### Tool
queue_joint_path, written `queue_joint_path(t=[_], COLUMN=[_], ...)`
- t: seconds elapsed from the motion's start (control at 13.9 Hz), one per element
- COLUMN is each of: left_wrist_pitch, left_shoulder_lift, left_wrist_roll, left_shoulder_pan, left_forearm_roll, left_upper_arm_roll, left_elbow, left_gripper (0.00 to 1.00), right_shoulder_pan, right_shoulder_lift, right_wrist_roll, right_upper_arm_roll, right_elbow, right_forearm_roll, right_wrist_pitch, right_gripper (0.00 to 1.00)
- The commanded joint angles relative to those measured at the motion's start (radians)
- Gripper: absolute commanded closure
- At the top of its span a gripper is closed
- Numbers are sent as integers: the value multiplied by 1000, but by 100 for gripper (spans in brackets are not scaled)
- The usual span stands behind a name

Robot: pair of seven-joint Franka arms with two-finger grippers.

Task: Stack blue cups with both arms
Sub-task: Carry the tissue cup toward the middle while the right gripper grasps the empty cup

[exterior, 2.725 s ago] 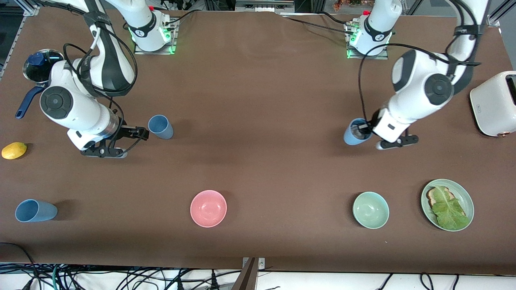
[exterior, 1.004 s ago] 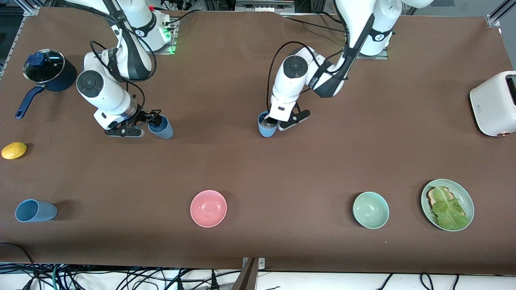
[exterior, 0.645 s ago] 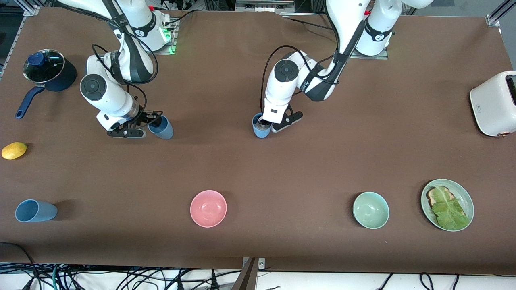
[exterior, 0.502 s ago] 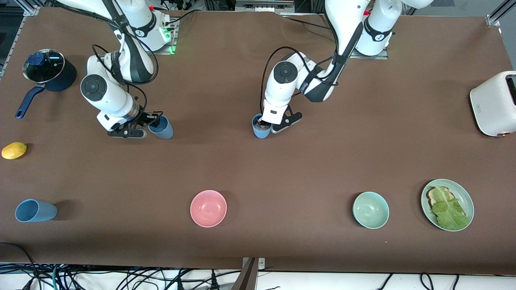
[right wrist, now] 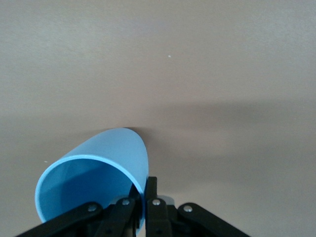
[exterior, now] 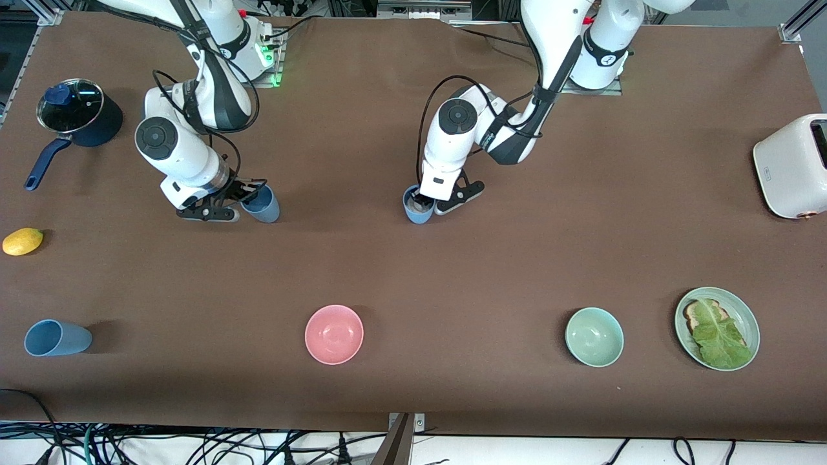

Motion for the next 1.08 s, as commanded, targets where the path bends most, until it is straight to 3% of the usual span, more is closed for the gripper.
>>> queue_joint_path(t=[0.0, 0.14, 0.36, 0.65, 1.0], left_wrist_pitch=[-19, -65, -124, -242, -533], left_shoulder_lift=[-19, -43, -86, -174, -266], left_wrist_roll=[-43, -47, -47, -34, 191], left_shoulder_pan=[-11, -7, 1, 28, 195], left_forearm_roll=[27, 27, 29, 29, 30], left_upper_arm_roll=[17, 18, 21, 35, 31], left_elbow=[18, 18, 18, 23, 136], left_gripper=[16, 9, 6, 5, 4], right_shoulder_pan=[2, 12, 73, 188, 297], right_shoulder_lift=[-10, -2, 41, 103, 133], right_wrist_roll=[53, 108, 191, 363, 525], right_upper_arm_roll=[15, 38, 39, 39, 39], right_elbow=[108, 249, 415, 541, 615], right_forearm_roll=[10, 10, 12, 12, 13], right_wrist_pitch=[-151, -323, -460, -492, -501], right_gripper=[100, 100, 100, 100, 100])
